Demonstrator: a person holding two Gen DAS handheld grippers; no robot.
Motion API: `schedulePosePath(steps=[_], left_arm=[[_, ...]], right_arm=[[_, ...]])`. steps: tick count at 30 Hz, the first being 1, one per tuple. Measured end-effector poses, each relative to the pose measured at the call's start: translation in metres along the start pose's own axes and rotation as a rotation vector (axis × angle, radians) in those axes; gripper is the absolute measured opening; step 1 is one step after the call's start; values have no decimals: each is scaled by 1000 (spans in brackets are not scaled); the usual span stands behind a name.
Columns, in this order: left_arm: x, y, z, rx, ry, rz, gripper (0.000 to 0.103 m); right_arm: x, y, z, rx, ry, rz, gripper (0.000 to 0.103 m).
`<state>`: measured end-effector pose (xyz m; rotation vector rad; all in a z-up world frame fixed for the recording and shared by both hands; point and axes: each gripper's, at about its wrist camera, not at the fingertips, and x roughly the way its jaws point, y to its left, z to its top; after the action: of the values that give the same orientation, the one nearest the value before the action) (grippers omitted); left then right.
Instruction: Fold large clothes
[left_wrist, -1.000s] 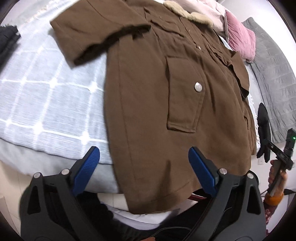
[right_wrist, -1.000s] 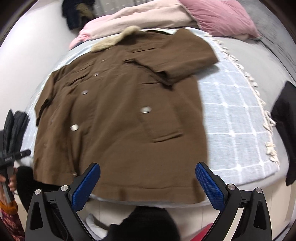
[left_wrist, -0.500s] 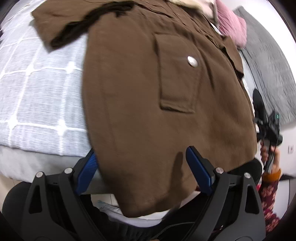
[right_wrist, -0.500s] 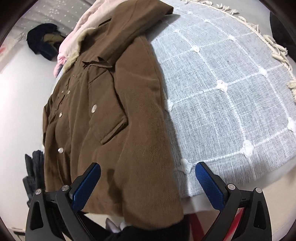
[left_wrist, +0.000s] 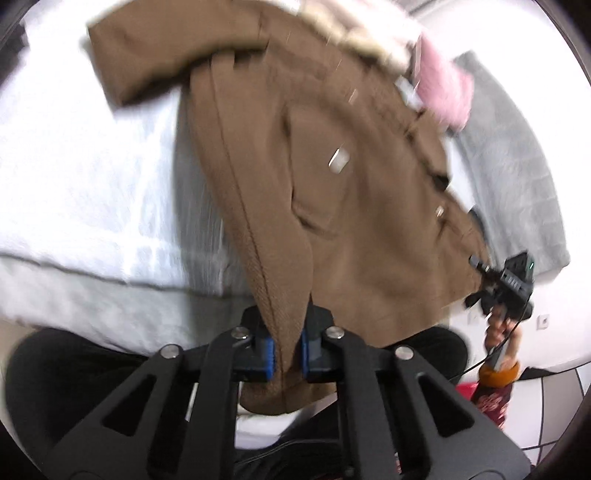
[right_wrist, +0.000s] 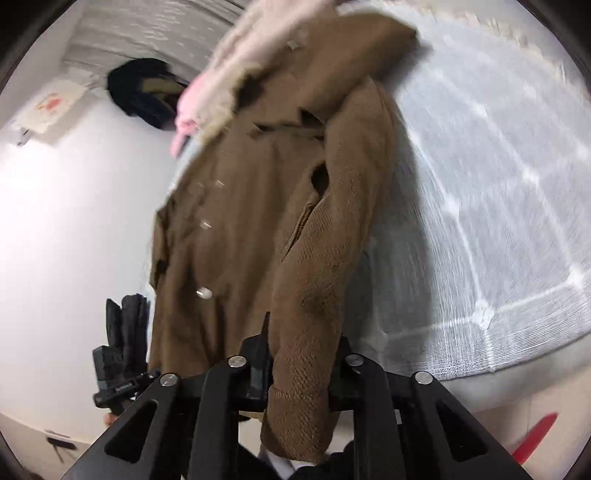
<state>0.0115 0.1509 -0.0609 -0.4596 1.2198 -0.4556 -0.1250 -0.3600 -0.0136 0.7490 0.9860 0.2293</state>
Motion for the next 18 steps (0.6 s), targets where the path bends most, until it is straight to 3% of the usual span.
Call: schedulePosePath(steps=[4, 7, 10, 13, 16, 18], left_arm=[[-78, -5, 12, 15, -193, 5, 9], [-101, 5, 16, 25, -197, 71, 9], [-69, 23, 11, 29, -68, 222, 10], [-10, 46, -6, 35, 125, 334, 11], [7, 36, -11, 169, 157, 478, 21], [-1, 27, -4, 194, 145, 494, 24]], right_arm=[[-53, 24, 12, -30, -129, 10, 12], [-85, 30, 18, -41, -192, 1, 11], [-89, 18, 20, -43, -176, -119, 11], [-47, -7, 10, -15, -40, -297, 12], [-8, -43, -3, 6, 105, -456, 20], [0, -57, -5, 7, 150, -528, 35]])
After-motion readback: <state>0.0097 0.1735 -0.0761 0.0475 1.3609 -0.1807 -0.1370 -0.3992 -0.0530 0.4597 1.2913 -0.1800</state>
